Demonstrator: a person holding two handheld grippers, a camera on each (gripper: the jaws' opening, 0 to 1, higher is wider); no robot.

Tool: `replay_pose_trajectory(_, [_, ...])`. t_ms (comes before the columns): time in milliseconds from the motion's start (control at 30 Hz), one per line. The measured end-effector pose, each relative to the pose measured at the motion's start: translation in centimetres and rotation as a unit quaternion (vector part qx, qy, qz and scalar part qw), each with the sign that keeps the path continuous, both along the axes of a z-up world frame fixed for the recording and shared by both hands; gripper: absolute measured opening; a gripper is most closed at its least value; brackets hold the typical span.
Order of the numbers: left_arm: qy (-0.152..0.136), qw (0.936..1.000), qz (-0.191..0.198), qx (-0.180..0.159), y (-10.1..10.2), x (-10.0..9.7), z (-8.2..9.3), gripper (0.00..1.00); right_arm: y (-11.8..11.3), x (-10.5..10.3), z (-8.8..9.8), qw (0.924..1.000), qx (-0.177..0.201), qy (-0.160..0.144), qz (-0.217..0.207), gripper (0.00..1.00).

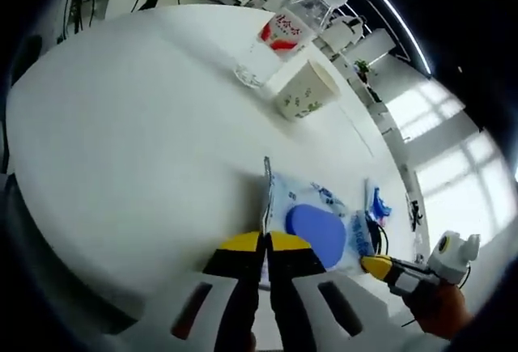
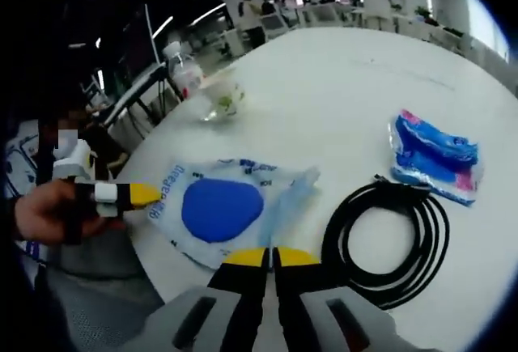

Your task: Arrange the tabletop items into an orderly group along one side of the table until the central work area is clear of visible clutter.

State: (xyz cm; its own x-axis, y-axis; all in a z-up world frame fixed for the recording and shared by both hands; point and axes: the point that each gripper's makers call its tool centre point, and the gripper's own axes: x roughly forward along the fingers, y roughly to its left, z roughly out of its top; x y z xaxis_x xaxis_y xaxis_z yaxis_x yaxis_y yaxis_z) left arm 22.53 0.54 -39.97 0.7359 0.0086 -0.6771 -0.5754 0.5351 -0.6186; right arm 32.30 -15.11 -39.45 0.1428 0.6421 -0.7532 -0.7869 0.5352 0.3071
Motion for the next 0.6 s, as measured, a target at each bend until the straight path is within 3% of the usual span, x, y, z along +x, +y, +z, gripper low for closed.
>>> replay_pose_trajectory(200, [0.002, 0.9999, -0.011, 0.009, 0.4, 0.3, -0.1, 0.00, -0.9, -2.3, 0.3, 0.9993, 0.006, 0.021, -0.029, 0.00])
replay_pose_trajectory(600, [0.003, 0.9993, -0.030, 0.023, 0.9, 0.5, -0.1, 0.02, -1.2, -2.5, -1.1, 0.9982, 0.008, 0.030, -0.052, 0.01])
